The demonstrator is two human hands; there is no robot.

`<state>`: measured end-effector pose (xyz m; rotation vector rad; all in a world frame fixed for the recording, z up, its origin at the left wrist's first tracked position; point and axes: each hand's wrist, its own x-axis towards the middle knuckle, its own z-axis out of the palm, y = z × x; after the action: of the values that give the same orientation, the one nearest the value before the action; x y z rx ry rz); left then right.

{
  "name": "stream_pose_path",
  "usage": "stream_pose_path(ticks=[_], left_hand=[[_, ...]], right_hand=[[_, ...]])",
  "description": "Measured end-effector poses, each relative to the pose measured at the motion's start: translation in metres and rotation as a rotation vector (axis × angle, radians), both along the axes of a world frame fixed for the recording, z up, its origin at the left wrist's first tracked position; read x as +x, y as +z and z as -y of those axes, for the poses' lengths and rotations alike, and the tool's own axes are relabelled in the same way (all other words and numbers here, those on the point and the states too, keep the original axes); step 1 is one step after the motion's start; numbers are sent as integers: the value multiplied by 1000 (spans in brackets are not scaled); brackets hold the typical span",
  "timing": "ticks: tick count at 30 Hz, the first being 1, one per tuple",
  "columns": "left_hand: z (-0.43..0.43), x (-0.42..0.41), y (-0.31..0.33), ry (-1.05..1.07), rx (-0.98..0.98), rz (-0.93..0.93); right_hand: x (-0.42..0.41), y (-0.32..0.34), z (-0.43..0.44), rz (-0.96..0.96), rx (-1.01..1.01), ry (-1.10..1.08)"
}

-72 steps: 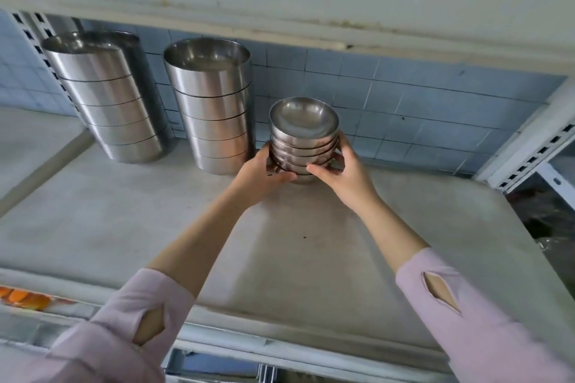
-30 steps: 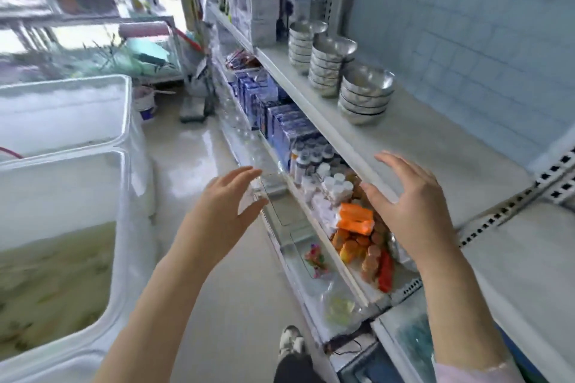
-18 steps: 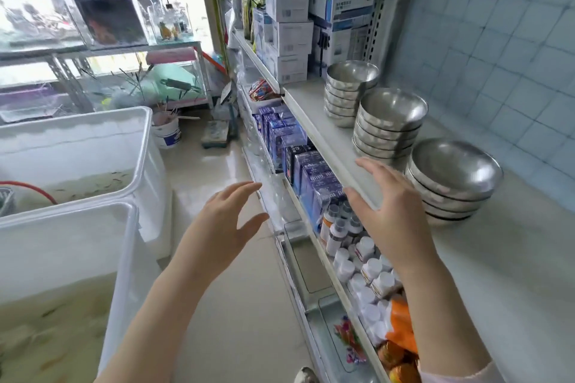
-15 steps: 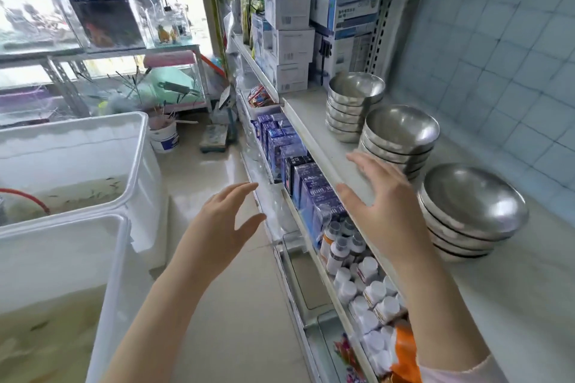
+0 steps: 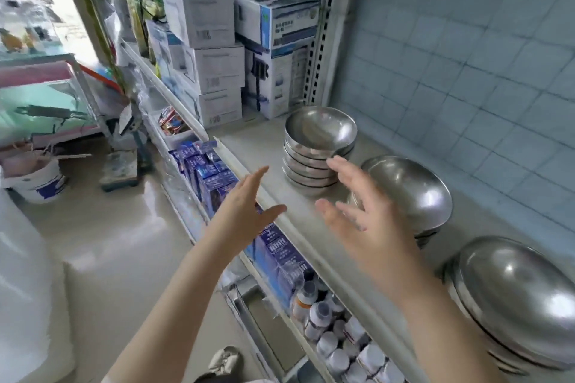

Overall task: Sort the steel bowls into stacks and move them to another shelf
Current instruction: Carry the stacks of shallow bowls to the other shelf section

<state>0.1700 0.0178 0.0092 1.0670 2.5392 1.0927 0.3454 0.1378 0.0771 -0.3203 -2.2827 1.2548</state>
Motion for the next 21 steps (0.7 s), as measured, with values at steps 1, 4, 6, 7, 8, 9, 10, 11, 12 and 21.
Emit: stream_pose_path(ticks=[1,4,6,7,8,9,10,11,12,21], left_hand=[[-9,-11,-3,-29,9,21],[-40,-50,-14,-206,54,83],[-61,-80,-19,-379,113,141],[-70,-92,-20,-456,134,185],[-77,-103,-20,-522,147,223],[-83,-111,-20,-578,149,262],[-86,-118,-20,-629,153,305],[-88,-125,-20,-678,169,354],[-90,-132,-22,-712,176,394],[-95,-172,-24,-930,125,567]], right_hand=[[-4,1,2,16,-15,-19],[-23,0,8,26,-68,-125],[-42,-3,14,2,-110,-252],[-52,-4,18,-9,-119,-318],[-63,-5,21,-19,-119,-380],[-72,-7,23,-30,-114,-440],[-81,-10,25,-40,-110,-502],[-90,-13,27,-46,-106,-563],[-97,-17,28,-43,-96,-617],[-133,-46,26,-67,-250,-759]])
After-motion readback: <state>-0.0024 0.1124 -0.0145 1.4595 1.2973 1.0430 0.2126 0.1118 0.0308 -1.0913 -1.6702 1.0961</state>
